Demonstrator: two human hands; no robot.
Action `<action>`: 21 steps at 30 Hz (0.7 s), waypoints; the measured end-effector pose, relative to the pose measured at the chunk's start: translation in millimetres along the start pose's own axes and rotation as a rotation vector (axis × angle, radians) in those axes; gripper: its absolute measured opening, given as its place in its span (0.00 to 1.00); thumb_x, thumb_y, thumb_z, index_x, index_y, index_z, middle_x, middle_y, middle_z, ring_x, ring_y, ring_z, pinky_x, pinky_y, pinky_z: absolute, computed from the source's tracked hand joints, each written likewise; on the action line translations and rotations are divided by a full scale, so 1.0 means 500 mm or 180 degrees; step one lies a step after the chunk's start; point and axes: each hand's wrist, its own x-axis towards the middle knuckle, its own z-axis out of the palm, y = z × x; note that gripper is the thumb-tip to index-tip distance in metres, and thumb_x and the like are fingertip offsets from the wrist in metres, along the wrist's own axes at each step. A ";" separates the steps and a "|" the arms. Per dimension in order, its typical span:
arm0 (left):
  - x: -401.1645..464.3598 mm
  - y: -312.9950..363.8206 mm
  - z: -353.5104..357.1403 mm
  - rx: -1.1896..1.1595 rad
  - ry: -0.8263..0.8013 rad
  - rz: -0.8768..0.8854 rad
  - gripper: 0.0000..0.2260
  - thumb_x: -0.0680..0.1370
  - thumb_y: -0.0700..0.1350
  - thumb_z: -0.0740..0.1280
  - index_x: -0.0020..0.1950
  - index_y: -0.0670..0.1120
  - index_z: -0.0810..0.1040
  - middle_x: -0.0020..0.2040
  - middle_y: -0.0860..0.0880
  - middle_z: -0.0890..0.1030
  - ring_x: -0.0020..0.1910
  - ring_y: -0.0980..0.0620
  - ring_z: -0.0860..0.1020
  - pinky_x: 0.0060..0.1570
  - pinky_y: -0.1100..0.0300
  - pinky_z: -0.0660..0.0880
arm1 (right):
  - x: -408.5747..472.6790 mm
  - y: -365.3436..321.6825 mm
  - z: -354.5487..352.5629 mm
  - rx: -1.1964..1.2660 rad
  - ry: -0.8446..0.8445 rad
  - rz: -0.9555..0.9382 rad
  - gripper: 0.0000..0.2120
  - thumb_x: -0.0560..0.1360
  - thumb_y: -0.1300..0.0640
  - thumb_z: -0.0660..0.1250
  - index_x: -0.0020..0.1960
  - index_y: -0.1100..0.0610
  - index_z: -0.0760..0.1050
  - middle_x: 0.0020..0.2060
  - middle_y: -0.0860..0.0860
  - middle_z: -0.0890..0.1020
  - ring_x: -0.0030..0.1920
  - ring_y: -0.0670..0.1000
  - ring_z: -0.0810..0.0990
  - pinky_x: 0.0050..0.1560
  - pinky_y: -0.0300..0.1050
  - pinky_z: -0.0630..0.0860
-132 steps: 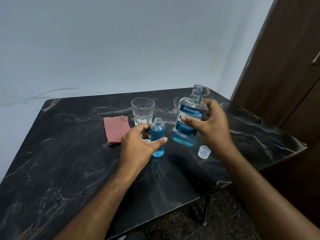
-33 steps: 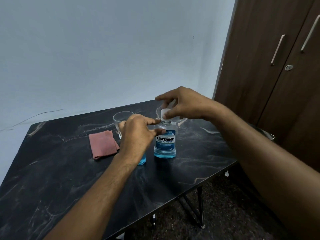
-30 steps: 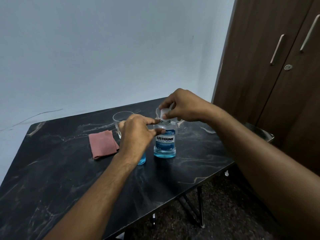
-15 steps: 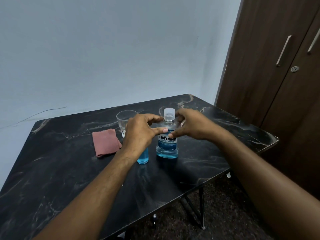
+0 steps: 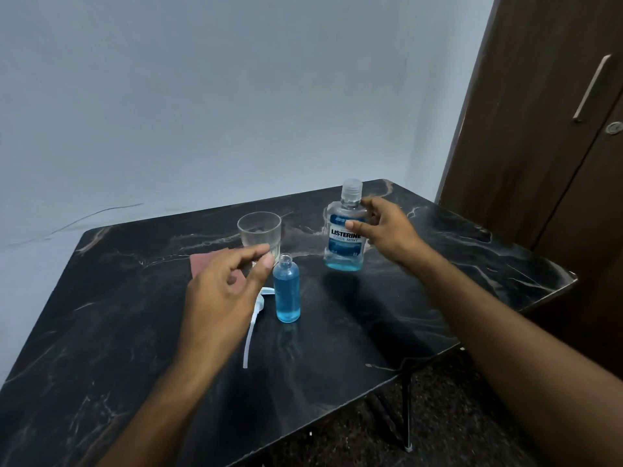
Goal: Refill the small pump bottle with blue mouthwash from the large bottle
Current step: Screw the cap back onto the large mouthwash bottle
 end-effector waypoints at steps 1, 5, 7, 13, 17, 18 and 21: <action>-0.010 -0.009 -0.001 -0.0007 0.0017 -0.0011 0.14 0.76 0.59 0.68 0.59 0.57 0.84 0.52 0.59 0.85 0.50 0.59 0.83 0.56 0.50 0.80 | 0.017 0.004 0.000 0.0036 -0.0063 0.0000 0.25 0.77 0.59 0.72 0.71 0.57 0.71 0.60 0.53 0.82 0.59 0.52 0.81 0.63 0.56 0.79; -0.018 -0.034 0.010 0.0036 0.0034 -0.0104 0.20 0.71 0.63 0.68 0.62 0.59 0.81 0.54 0.56 0.82 0.51 0.57 0.81 0.53 0.62 0.77 | 0.078 0.021 0.008 0.0144 -0.0340 0.0050 0.24 0.79 0.60 0.69 0.73 0.56 0.69 0.61 0.53 0.81 0.61 0.51 0.80 0.67 0.57 0.77; -0.010 -0.042 0.020 0.0051 0.0054 -0.0111 0.20 0.71 0.61 0.70 0.63 0.60 0.79 0.54 0.56 0.81 0.53 0.54 0.80 0.55 0.58 0.77 | 0.104 0.028 0.014 0.0098 -0.0450 0.0071 0.24 0.79 0.60 0.68 0.73 0.55 0.68 0.62 0.53 0.80 0.62 0.51 0.79 0.68 0.57 0.76; -0.001 -0.070 0.041 0.0059 -0.0084 -0.0185 0.32 0.65 0.66 0.71 0.67 0.57 0.78 0.55 0.56 0.80 0.55 0.58 0.78 0.56 0.63 0.74 | 0.153 0.041 0.010 0.0314 -0.0873 0.0279 0.22 0.80 0.61 0.67 0.73 0.54 0.67 0.64 0.53 0.80 0.63 0.49 0.78 0.63 0.48 0.76; -0.005 -0.088 0.057 -0.0002 -0.0295 -0.0347 0.39 0.57 0.67 0.76 0.67 0.60 0.76 0.57 0.56 0.80 0.56 0.60 0.77 0.52 0.67 0.72 | 0.164 0.038 0.004 0.0592 -0.1054 0.0490 0.23 0.79 0.66 0.67 0.71 0.51 0.68 0.63 0.50 0.81 0.59 0.45 0.80 0.49 0.40 0.72; -0.006 -0.090 0.060 0.0003 -0.0320 -0.0360 0.40 0.55 0.67 0.77 0.67 0.61 0.76 0.57 0.57 0.80 0.56 0.60 0.77 0.53 0.65 0.73 | 0.165 0.041 0.006 0.0631 -0.1054 0.0499 0.26 0.78 0.69 0.66 0.72 0.52 0.67 0.64 0.51 0.81 0.60 0.47 0.80 0.48 0.40 0.72; -0.006 -0.093 0.063 0.0027 -0.0328 -0.0335 0.42 0.53 0.66 0.77 0.67 0.63 0.75 0.57 0.59 0.80 0.56 0.58 0.77 0.54 0.63 0.74 | 0.158 0.043 0.014 0.0720 -0.1026 0.0480 0.33 0.75 0.73 0.66 0.76 0.54 0.62 0.65 0.53 0.80 0.61 0.47 0.80 0.47 0.38 0.73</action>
